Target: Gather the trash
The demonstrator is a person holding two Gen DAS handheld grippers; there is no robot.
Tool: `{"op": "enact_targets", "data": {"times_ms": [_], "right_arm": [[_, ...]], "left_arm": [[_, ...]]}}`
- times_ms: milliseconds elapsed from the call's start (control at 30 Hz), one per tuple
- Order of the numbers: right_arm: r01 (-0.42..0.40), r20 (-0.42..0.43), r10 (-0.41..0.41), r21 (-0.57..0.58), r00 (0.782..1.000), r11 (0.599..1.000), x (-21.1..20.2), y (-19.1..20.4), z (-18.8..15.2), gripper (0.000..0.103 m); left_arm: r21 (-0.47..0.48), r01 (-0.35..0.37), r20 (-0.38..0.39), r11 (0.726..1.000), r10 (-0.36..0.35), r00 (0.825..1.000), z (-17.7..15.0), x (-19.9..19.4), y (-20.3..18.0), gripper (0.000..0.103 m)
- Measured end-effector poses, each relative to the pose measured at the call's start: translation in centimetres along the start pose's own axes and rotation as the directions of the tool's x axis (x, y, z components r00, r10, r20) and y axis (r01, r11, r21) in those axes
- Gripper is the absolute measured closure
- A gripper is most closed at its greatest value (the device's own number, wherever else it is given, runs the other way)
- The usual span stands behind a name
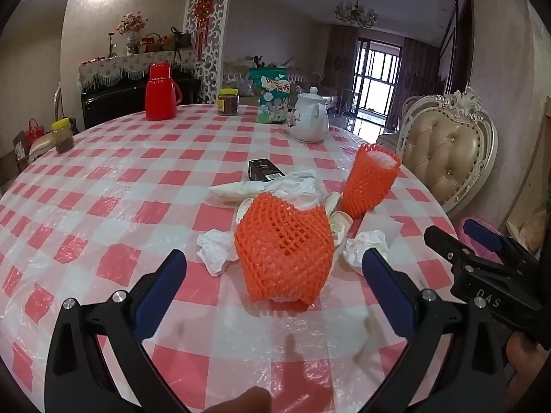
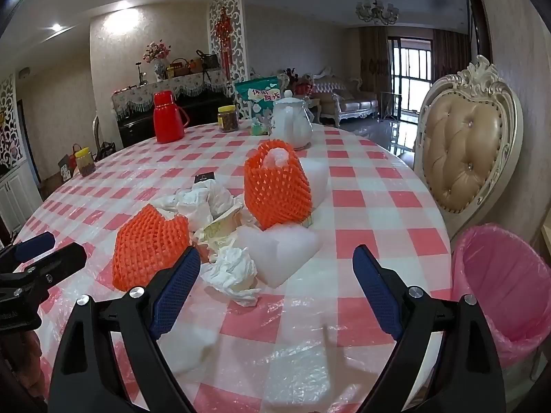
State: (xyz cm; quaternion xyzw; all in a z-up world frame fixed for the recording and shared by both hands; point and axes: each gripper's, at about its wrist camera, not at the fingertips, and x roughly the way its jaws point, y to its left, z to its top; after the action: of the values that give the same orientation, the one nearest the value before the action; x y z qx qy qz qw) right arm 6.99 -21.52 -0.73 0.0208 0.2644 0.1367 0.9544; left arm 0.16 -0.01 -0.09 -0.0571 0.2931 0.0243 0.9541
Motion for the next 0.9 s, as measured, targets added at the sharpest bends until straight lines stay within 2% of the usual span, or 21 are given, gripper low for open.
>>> {"op": "enact_targets", "data": {"times_ms": [300,900], "right_arm": [[0.006,0.003,-0.006,-0.012,1.000,1.000,-0.05,0.09,0.00,0.018],[0.003,0.003,-0.003,-0.012,1.000,1.000,-0.18,0.11,-0.11,0.018]], "left_arm": [[0.020,-0.025,0.012,0.999,0.025,1.000,-0.26,0.67,-0.52,0.004],[-0.015,0.005,0.009,1.000,-0.004,1.000,-0.22,0.31,0.17,0.005]]}}
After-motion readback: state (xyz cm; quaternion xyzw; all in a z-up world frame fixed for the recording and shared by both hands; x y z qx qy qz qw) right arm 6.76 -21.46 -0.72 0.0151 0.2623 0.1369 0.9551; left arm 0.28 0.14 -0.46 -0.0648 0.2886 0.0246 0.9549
